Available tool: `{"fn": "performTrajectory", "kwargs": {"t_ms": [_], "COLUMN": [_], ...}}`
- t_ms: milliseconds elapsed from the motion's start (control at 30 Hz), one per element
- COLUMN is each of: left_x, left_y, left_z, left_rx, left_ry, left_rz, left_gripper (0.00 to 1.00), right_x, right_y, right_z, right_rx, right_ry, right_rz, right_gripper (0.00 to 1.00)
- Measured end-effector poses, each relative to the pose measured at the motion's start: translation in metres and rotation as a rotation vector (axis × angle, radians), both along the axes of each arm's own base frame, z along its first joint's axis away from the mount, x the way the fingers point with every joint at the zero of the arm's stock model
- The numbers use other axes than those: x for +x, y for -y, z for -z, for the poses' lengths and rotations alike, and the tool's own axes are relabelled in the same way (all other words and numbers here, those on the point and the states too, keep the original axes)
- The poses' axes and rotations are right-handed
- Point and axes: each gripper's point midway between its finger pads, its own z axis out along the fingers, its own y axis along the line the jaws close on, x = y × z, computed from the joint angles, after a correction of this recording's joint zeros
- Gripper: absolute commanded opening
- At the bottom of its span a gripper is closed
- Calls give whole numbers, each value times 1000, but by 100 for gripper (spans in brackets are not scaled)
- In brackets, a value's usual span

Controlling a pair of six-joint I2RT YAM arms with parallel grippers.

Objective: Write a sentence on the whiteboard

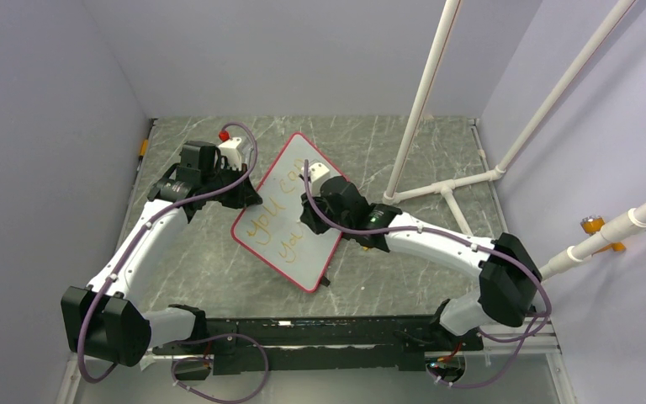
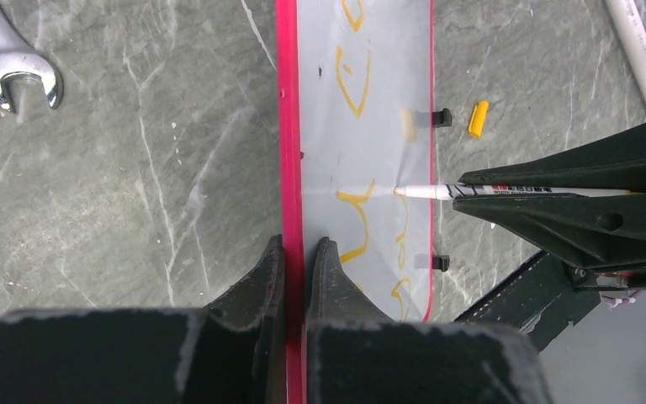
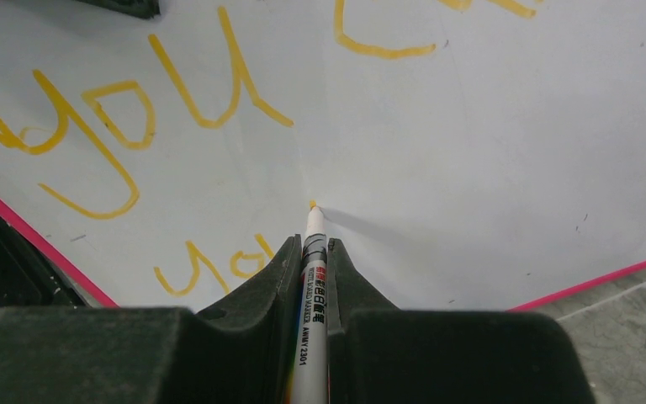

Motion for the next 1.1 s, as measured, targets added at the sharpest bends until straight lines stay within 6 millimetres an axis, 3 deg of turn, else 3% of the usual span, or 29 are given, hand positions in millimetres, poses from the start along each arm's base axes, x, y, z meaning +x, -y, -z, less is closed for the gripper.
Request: {"fn": "performTrajectory", "kwargs": {"t_ms": [400, 800, 1100], "left_x": [0, 0, 0], "left_y": [0, 0, 0], "left_z": [0, 0, 0], "left_rx": [1, -1, -1], "left_ry": [0, 1, 2], "left_rz": [-1, 0, 0], "left_gripper": [0, 0, 0], "right_x": [-13, -12, -1], "right_y": [17, 28, 35], "right_z": [20, 24, 7], "right_rx": [-23, -60, -52], "right_ry": [-31, -31, -3], "right_rz": [11, 42, 81], "right_gripper": [0, 0, 0]}}
